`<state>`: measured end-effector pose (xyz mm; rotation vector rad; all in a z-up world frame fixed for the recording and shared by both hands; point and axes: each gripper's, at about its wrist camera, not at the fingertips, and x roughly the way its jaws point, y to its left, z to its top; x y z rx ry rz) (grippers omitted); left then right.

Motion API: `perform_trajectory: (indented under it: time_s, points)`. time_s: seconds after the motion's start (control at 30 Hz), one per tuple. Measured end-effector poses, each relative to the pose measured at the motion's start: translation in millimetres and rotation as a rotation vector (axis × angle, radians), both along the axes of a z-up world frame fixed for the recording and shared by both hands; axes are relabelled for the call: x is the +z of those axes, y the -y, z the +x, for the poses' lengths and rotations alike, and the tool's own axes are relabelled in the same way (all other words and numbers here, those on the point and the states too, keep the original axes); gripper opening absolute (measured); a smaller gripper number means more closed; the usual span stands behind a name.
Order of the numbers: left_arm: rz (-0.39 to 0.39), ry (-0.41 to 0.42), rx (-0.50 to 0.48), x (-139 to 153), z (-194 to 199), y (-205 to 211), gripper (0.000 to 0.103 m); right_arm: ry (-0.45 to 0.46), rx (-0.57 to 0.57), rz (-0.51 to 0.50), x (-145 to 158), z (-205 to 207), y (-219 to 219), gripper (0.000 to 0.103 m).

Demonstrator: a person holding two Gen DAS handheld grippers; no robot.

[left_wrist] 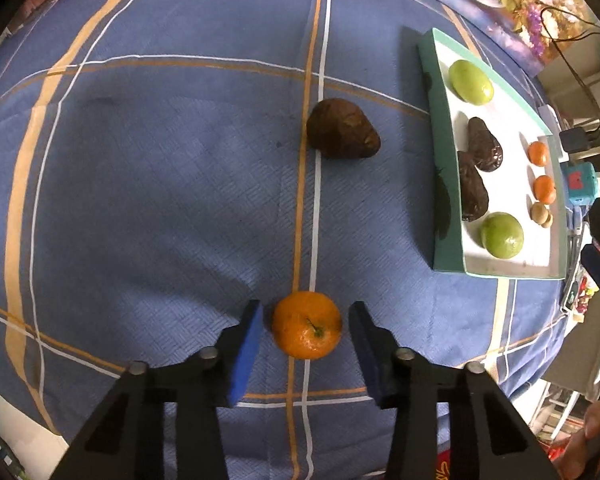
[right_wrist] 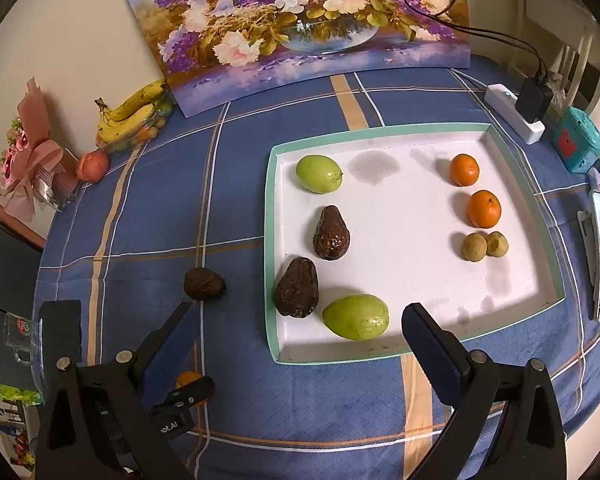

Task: Organize fruits
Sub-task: 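Close the left gripper around the orange on the cloth, then grasp the dark date with the right gripper while the left gripper lifts the orange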

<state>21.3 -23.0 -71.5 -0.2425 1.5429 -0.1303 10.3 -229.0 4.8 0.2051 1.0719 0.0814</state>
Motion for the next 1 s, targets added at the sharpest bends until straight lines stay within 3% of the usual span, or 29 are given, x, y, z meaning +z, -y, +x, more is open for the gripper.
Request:
perform_trajectory:
  time_s: [0.27, 0.67, 1.0]
  points:
    - [-0.008, 0.054, 0.052, 9.9, 1.7, -7.9, 0.037, 0.000, 0.001, 0.005, -0.3, 1.2, 1.1, 0.101]
    - [0.059, 0.232, 0.241, 46.3, 7.4, -48.8, 0.037, -0.025, 0.028, 0.011, -14.4, 10.1, -8.1, 0.101]
    - [0.093, 0.354, 0.423, 61.9, 13.1, -92.4, 0.037, -0.003, 0.138, 0.041, -24.3, 24.1, -39.7, 0.098]
